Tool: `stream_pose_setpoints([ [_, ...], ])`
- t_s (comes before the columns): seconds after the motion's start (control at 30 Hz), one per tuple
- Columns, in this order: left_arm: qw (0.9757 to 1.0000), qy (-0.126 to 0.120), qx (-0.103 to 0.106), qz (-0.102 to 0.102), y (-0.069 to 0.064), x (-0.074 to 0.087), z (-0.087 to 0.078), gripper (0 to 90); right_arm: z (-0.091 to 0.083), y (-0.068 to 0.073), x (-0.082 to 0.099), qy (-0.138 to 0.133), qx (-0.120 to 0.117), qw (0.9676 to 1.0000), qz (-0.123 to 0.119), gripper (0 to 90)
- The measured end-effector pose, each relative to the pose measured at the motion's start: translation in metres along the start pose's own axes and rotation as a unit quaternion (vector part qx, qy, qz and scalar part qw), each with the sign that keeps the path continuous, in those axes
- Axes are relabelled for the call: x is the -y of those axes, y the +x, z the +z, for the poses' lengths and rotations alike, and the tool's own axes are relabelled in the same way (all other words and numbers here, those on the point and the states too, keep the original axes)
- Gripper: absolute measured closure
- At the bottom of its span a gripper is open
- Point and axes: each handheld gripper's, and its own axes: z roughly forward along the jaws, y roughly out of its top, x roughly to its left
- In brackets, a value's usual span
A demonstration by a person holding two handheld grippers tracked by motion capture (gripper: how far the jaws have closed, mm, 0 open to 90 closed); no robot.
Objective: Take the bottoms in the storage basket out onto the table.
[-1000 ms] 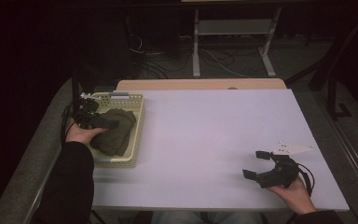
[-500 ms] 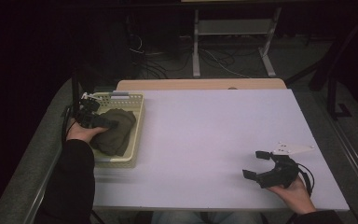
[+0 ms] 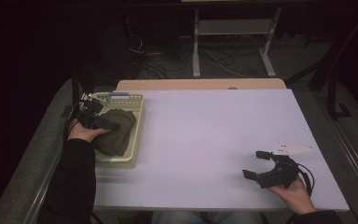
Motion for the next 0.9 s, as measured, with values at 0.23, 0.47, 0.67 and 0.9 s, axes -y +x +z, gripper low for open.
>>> stream_pose_setpoints([
  [0.23, 0.9999, 0.014, -0.001, 0.0, -0.0002, -0.0003, 0.0044, 0.0, 0.0003, 0.0001, 0.0001, 0.002, 0.0, 1.0, -0.001, 0.3],
  [0.47, 0.9998, 0.02, 0.002, -0.007, -0.0009, -0.0005, 0.0057, 2.1, -0.0005, 0.0001, 0.0, 0.0, 0.002, 1.0, -0.001, 0.3],
  [0.67, 0.9996, 0.018, 0.0, -0.024, -0.0002, -0.0008, 0.0046, 13.0, -0.0027, 0.0001, -0.0012, -0.007, 0.005, 1.0, 0.002, 0.3],
  [0.9, 0.9994, 0.016, 0.0, -0.032, 0.0005, -0.0002, 0.0009, 31.0, -0.002, 0.0001, -0.0012, -0.006, 0.004, 1.0, 0.0, 0.3],
])
